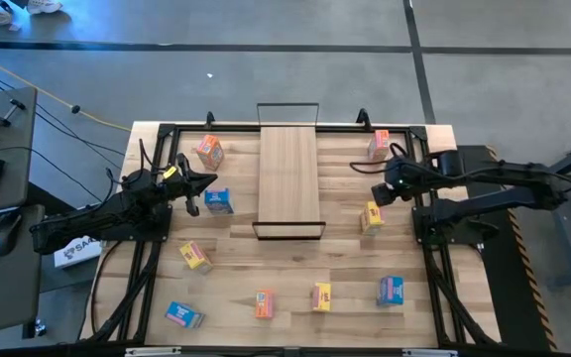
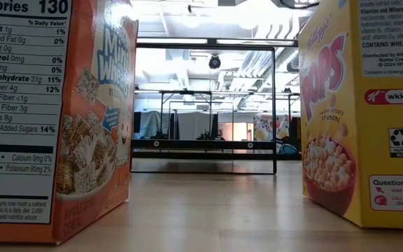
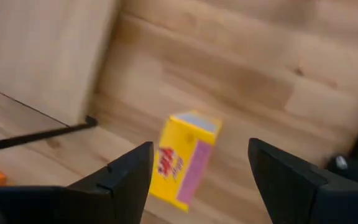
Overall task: Stack cereal on shelf
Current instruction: Put the top right yellow cereal box on the shelf
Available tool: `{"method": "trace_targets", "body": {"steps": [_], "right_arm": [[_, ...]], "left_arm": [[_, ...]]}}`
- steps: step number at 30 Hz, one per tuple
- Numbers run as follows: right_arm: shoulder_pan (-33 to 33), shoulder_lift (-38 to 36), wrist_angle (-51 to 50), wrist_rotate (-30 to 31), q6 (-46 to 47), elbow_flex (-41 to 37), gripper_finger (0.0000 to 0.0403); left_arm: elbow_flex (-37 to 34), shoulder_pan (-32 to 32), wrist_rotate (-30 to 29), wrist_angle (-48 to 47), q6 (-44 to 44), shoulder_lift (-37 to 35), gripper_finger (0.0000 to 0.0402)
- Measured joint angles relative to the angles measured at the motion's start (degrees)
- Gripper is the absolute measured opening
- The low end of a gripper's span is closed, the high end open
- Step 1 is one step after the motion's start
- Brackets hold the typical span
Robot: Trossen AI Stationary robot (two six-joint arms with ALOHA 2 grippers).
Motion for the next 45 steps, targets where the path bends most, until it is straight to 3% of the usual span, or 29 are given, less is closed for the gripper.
{"method": "trace_targets", "body": {"steps": [13,19,45], "right_arm": [[7.5,9.5,-0.33,-3.75,13.09,0.0,0.0252],[8.07,14.7,-0.38,-5.18,17.61,-0.02,0.0252],[8.06,16.8,2.24,-1.66,13.6,0.0,0.0255]], "left_arm": [[0.0,0.0,0.0,-0.31,-0.02,0.0,0.0001],[0.0,0.0,0.0,-0.28,-0.01,0.0,0.0001],[0.0,-0.01,0.0,1.41,0.0,-0.01,0.0001]]}}
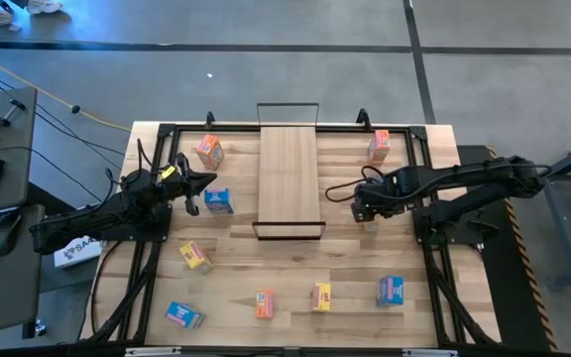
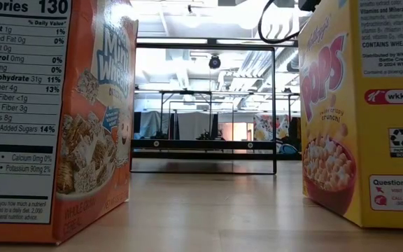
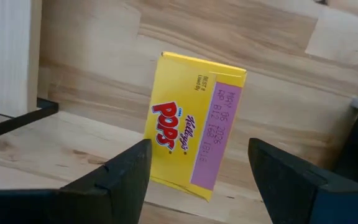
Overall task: Stack cereal on shelf
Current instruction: Put the top right yellow cereal box on the shelf
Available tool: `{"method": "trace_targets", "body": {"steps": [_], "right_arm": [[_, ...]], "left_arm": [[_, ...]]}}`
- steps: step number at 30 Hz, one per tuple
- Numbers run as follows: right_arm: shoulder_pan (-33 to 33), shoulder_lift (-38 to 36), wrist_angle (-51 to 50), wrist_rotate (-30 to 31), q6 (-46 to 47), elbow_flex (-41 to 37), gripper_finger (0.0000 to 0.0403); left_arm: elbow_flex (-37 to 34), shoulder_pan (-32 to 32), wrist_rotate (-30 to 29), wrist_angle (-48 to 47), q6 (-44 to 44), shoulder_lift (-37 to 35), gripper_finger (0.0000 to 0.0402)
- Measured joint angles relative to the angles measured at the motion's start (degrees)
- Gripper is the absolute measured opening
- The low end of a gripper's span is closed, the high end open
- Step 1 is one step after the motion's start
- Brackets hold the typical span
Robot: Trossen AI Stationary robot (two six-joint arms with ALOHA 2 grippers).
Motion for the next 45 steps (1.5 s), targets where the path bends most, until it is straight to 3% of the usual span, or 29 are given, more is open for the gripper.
{"method": "trace_targets", "body": {"steps": [12,34,39,45], "right_arm": [[0.02,0.08,-8.68,2.3,-0.6,6.84,0.0302],[0.01,1.5,0.09,0.77,5.1,-2.83,0.0302],[0.0,4.33,0.74,-0.13,2.77,-2.89,0.0284],[0.0,6.42,3.82,-1.72,1.09,-2.88,0.0231]], "left_arm": [[0.0,0.01,0.0,-0.03,0.0,0.01,0.0001],[0.0,-0.01,0.22,-0.2,0.0,0.01,0.0001],[0.0,-0.01,0.22,-0.2,0.0,0.0,0.0001],[0.0,0.01,0.22,-0.18,0.0,0.01,0.0001]]}}
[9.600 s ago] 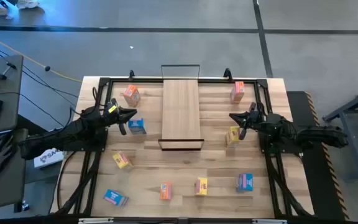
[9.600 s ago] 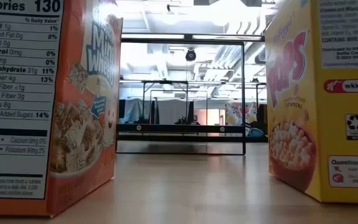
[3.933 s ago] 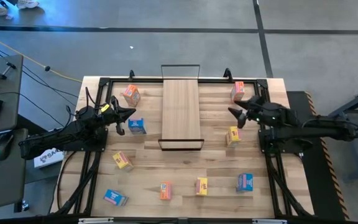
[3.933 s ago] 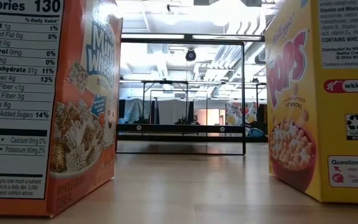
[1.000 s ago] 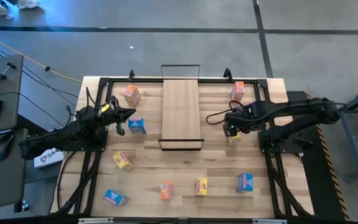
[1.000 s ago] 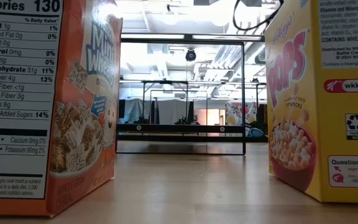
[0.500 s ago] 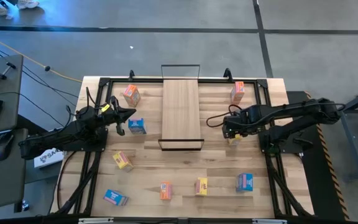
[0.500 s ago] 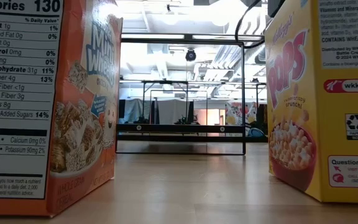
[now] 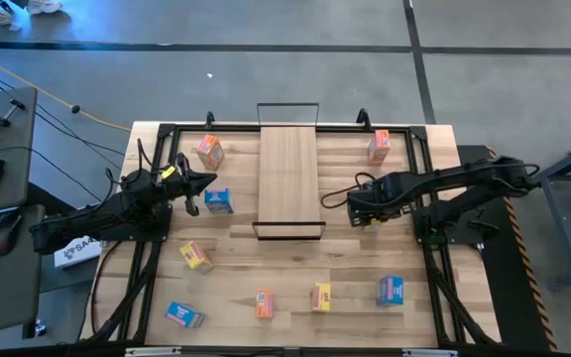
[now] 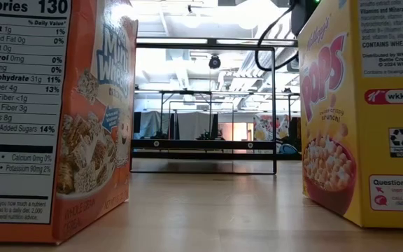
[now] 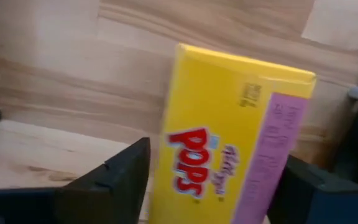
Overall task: Stack cereal on shelf
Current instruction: Put the top right yellow cereal box on the shelf
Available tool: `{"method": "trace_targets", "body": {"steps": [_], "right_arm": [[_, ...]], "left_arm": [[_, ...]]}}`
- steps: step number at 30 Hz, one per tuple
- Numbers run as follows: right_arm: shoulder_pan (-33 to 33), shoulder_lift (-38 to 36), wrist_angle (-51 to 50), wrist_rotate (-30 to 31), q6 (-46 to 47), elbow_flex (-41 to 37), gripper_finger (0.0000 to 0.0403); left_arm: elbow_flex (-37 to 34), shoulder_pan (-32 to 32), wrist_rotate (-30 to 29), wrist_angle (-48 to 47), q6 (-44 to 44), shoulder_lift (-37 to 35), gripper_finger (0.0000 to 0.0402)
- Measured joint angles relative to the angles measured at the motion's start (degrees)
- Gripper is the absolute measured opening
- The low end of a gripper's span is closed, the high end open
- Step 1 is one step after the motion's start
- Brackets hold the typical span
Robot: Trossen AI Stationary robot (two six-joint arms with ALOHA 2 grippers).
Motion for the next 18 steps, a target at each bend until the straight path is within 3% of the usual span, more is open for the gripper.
{"method": "trace_targets", "body": {"steps": [9,18], "right_arm": [[-1.04,-0.15,0.61,-4.18,-1.04,0.93,0.0163],[-5.54,-0.15,0.46,-3.72,-5.31,12.48,0.0158]], "left_arm": [[0.0,-0.02,-0.02,0.05,0.0,0.0,0.0001],[0.0,-0.01,-0.02,0.15,0.42,-0.01,0.0001]]}}
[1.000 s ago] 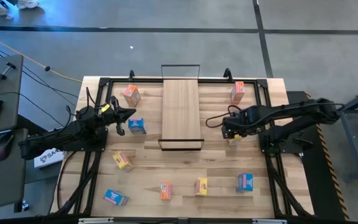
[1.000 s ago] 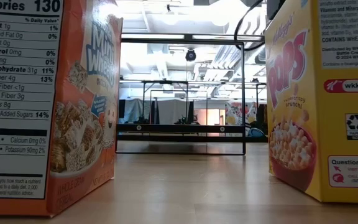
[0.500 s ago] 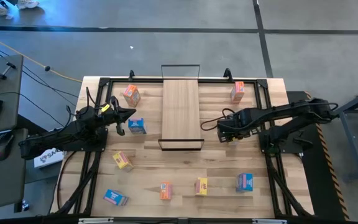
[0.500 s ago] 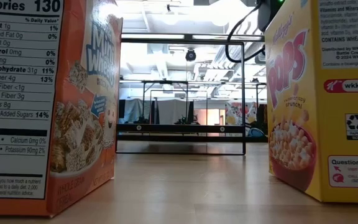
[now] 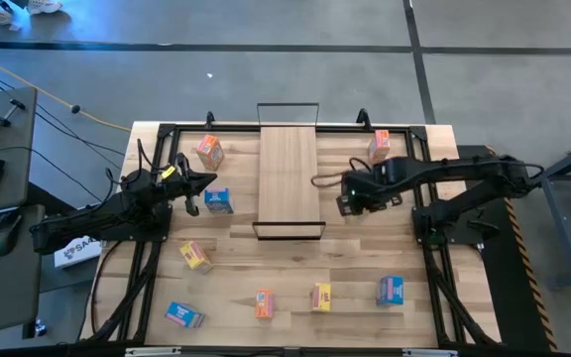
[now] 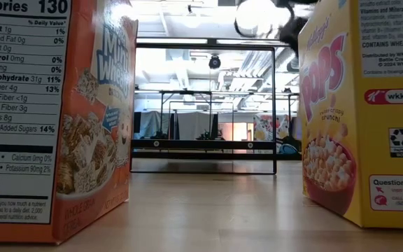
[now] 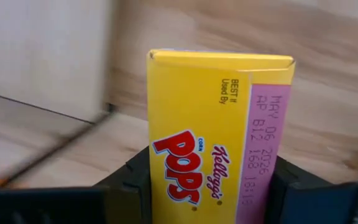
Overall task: Stack cereal on shelf
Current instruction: Put the top right yellow cereal box on the shelf
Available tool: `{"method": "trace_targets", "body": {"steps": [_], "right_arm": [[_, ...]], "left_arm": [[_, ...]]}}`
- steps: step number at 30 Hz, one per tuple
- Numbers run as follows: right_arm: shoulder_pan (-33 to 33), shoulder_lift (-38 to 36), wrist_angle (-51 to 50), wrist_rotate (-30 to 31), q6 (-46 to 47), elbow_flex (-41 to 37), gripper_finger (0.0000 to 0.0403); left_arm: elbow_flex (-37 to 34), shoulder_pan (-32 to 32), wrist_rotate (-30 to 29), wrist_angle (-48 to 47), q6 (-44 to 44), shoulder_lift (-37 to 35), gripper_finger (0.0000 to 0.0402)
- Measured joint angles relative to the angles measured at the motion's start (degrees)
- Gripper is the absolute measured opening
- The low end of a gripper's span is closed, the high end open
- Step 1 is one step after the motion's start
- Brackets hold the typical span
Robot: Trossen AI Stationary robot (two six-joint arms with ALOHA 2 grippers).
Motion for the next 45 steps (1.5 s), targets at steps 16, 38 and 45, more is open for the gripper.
{"method": "trace_targets", "body": {"steps": [16,38,45], "right_arm": [[-14.53,20.43,-11.46,3.71,-20.46,37.2,0.0158],[-23.7,45.27,-14.86,4.01,-29.82,57.04,0.0158],[-24.1,45.24,-14.42,5.17,-28.06,57.04,0.0158]], "left_arm": [[0.0,0.01,-0.02,1.29,1.09,-0.01,0.0001],[0.0,0.05,-0.02,1.29,0.48,0.0,0.0],[0.0,0.05,-0.02,1.38,0.04,-0.01,0.0]]}}
